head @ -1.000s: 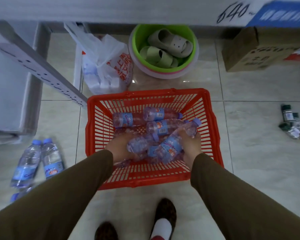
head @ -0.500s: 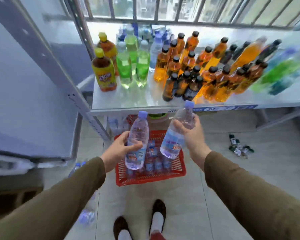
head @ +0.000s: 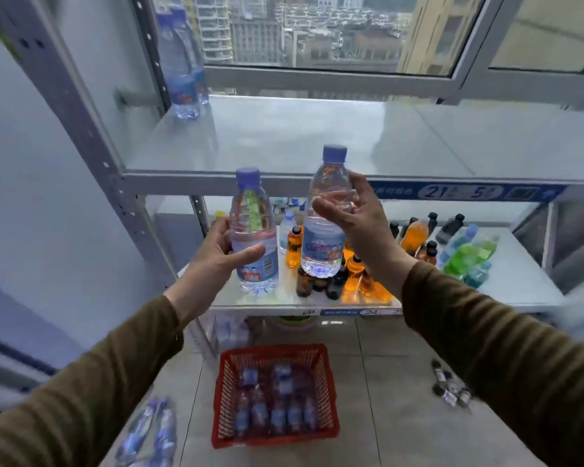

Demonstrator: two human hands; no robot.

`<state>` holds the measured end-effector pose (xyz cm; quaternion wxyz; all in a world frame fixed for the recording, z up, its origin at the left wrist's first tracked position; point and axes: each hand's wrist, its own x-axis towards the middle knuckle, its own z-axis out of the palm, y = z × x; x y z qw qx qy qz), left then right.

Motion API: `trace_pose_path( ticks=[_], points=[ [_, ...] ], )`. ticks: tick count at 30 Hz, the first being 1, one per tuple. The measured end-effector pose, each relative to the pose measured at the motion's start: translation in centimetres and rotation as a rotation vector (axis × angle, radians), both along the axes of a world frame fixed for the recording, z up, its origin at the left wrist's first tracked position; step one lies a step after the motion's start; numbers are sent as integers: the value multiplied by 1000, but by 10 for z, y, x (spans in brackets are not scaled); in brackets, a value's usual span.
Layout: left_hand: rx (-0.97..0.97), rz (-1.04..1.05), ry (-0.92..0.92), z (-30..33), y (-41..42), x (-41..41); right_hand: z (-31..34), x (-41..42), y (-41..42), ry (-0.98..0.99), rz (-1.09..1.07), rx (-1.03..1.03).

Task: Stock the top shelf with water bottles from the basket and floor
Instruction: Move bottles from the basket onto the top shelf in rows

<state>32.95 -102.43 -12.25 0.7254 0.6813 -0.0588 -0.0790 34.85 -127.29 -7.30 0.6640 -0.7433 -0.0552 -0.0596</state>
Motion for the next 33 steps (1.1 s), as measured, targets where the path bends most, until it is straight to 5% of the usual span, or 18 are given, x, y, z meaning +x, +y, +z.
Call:
trace_pose_path(
  ticks=[16, 33],
  points=[
    [109, 457, -266, 117, 13, 72, 133, 176, 54, -86, 303, 15],
    [60, 681, -229, 100, 104, 210, 112, 335, 209, -64, 470, -145]
  ],
)
